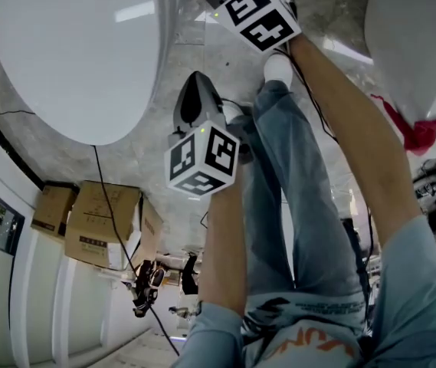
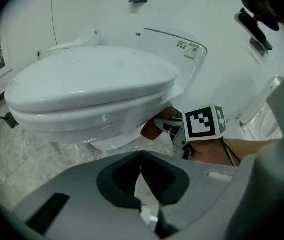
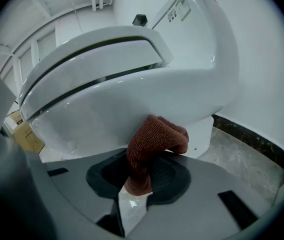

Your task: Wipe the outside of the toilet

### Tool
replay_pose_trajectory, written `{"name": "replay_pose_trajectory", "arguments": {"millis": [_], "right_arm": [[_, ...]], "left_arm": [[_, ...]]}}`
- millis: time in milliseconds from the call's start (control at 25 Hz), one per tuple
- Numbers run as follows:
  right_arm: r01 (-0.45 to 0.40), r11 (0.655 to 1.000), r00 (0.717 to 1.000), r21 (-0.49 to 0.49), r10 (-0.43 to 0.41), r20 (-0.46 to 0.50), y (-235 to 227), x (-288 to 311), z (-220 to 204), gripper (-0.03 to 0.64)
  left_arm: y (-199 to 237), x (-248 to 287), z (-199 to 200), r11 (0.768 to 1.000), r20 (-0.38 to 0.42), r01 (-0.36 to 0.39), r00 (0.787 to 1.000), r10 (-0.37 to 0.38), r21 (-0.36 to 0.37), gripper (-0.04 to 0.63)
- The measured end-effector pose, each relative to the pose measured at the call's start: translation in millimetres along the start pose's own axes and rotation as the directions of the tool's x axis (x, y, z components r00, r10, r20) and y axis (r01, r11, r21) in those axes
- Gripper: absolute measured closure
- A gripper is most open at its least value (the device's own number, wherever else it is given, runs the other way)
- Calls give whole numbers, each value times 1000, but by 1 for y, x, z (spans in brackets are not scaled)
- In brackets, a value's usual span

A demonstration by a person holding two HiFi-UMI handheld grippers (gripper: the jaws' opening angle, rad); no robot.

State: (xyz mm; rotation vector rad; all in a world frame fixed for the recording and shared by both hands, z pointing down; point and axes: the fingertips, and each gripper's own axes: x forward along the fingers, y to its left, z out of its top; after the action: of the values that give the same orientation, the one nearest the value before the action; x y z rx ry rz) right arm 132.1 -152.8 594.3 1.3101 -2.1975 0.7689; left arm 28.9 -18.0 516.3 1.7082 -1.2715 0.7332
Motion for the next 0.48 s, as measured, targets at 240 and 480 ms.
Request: {"name": "replay_pose_trajectory", "arguments": {"millis": [240, 480], "right_arm": [[8, 998, 1000, -66, -10, -27, 20, 0, -10, 529], [43, 997, 998, -69, -46, -37, 39, -2, -13, 529]], "left_arm": [[21, -13, -7, 999, 21, 5, 1000, -4, -46, 603], [52, -32, -12, 998, 37, -3, 999, 6, -64, 603]]}}
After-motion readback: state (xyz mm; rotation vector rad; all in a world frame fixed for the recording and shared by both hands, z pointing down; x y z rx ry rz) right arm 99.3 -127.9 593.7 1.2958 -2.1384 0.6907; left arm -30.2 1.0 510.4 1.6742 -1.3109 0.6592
